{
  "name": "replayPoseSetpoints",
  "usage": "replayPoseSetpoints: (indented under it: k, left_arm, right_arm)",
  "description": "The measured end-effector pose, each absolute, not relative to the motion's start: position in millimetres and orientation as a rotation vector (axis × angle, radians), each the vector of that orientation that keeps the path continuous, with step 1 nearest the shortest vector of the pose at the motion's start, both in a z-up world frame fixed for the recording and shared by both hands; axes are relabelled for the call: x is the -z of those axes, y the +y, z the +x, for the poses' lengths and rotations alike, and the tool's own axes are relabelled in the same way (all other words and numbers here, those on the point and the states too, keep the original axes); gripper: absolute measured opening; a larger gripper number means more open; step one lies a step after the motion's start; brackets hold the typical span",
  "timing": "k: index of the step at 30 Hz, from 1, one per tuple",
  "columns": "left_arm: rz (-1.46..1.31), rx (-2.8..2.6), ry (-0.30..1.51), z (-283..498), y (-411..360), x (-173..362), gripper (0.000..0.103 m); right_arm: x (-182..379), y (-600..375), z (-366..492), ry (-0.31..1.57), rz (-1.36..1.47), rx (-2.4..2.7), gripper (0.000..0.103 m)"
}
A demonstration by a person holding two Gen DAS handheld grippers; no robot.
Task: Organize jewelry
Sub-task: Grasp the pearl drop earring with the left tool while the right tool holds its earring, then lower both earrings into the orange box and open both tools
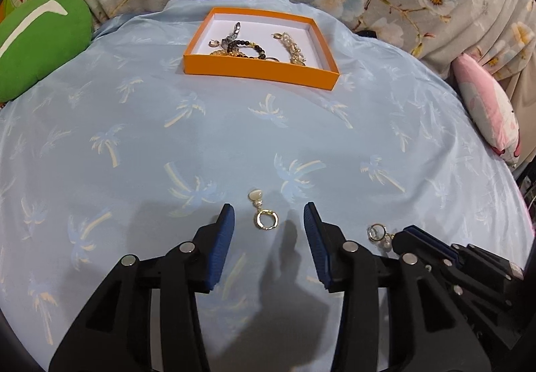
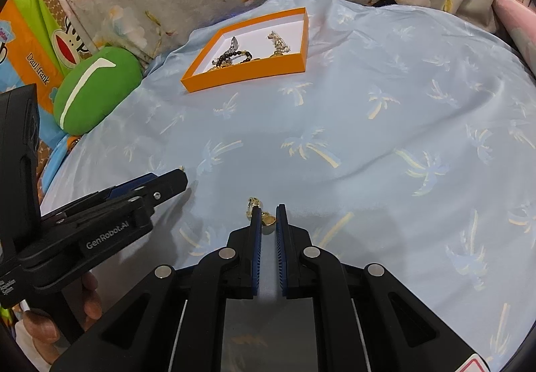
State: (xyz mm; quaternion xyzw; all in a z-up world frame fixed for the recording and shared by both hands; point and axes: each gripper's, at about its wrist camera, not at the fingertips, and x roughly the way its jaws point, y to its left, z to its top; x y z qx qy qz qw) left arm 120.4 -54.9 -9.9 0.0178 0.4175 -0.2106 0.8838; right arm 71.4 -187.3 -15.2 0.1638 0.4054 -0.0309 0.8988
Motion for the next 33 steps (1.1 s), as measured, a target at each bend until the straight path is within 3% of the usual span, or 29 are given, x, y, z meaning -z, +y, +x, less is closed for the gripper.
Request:
replayPoseSetpoints:
  k: [2,3,19,33]
  left_arm:
    - [0.081,0.407,0.869,122,-62,12,0.032]
    - [0.091,0.415,0.875,123,-64,13,0.014]
    - [0.015,0.427,0.844,115,-40,-8,0.014]
    - [-0.021,0.422,0.780,141,-20,-50,0.014]
  right_arm:
    - [15,-187,71,0.840,0.340,0.063,0.008]
    - [16,-187,71,0.839,0.342,0.063,0.008]
    - [9,-189,68,0.803,0.358,0.061,0.008]
    - [-42,-194,104,0.724,0.286,0.024,0.008]
